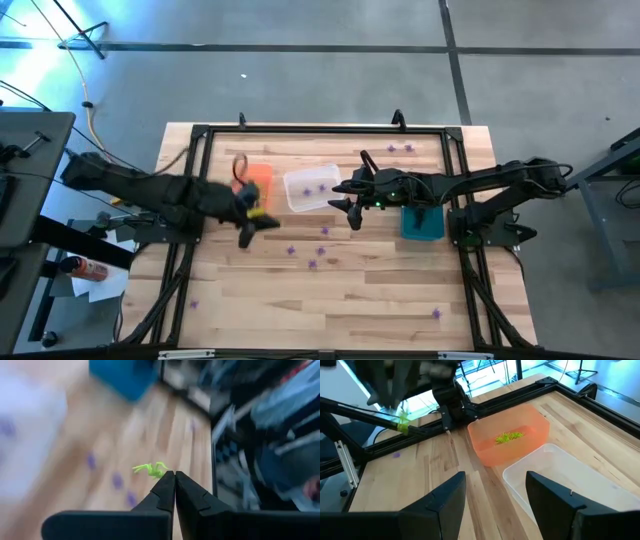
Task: Sort Halloween decoration
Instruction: Put the green spider toy into the orange bin
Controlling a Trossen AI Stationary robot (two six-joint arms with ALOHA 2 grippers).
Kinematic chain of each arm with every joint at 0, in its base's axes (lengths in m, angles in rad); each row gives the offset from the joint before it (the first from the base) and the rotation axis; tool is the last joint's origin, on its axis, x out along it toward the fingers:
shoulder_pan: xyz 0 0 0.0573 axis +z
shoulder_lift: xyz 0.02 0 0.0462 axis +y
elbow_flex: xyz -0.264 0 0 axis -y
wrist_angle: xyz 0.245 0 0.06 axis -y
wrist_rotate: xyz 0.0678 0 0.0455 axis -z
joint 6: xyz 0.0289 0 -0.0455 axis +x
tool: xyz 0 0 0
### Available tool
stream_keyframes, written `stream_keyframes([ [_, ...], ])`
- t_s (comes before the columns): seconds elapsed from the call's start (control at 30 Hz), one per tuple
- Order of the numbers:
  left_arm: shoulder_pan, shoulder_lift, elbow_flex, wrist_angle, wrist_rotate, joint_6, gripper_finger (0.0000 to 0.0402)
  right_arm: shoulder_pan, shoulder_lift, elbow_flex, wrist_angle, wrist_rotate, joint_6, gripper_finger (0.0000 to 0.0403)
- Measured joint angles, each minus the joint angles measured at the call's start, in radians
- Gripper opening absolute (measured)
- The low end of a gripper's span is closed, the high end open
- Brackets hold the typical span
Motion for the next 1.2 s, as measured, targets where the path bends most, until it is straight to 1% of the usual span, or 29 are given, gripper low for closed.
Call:
stream_keyframes([
  [0.07,0.060,-0.019,0.000,0.078,-0.004,0.103,0.0000,0.000,0.000,0.000,0.002,0.001,0.000,0.0202],
  [0.13,0.119,-0.038,0.005,0.113,-0.004,0.188,0.0000,0.000,0.000,0.000,0.002,0.003,0.004,0.0202],
  [0.23,0.193,-0.069,0.033,0.097,-0.006,0.291,0.0000,0.000,0.000,0.000,0.002,0.002,0.019,0.0202],
  [0.33,0.249,-0.100,0.039,0.072,-0.012,0.350,0.0000,0.000,0.000,0.000,0.002,0.002,0.019,0.0202],
  [0.4,0.272,-0.112,0.039,0.053,-0.008,0.359,0.0000,0.000,0.000,0.000,0.002,0.002,0.019,0.0202],
  [0.6,0.307,-0.132,0.041,-0.039,0.046,0.336,0.0000,0.000,0.000,0.000,0.002,0.002,0.019,0.0202],
  [0.67,0.341,-0.128,0.064,-0.122,0.048,0.310,0.0000,0.000,0.000,0.000,0.001,0.017,0.018,0.0202],
  [0.8,0.452,-0.078,0.149,-0.385,0.048,0.303,0.0000,0.000,0.000,0.000,0.001,0.053,0.013,0.0202],
  [0.83,0.483,-0.060,0.160,-0.458,0.049,0.314,0.0000,0.000,0.000,0.000,0.002,0.055,0.004,0.0202],
  [0.9,0.542,-0.023,0.168,-0.552,0.065,0.346,0.0000,0.000,0.000,0.000,0.001,0.056,-0.007,0.0202],
  [1.0,0.623,0.044,0.150,-0.622,0.140,0.419,0.0000,-0.002,0.000,0.000,0.002,0.056,-0.007,0.0202],
  [1.07,0.663,0.093,0.130,-0.639,0.175,0.470,0.0000,-0.005,0.000,0.000,0.001,0.056,-0.007,0.0202],
  [1.2,0.711,0.204,0.112,-0.632,0.180,0.538,0.0000,-0.010,0.000,0.000,0.002,0.058,0.000,0.0202],
])
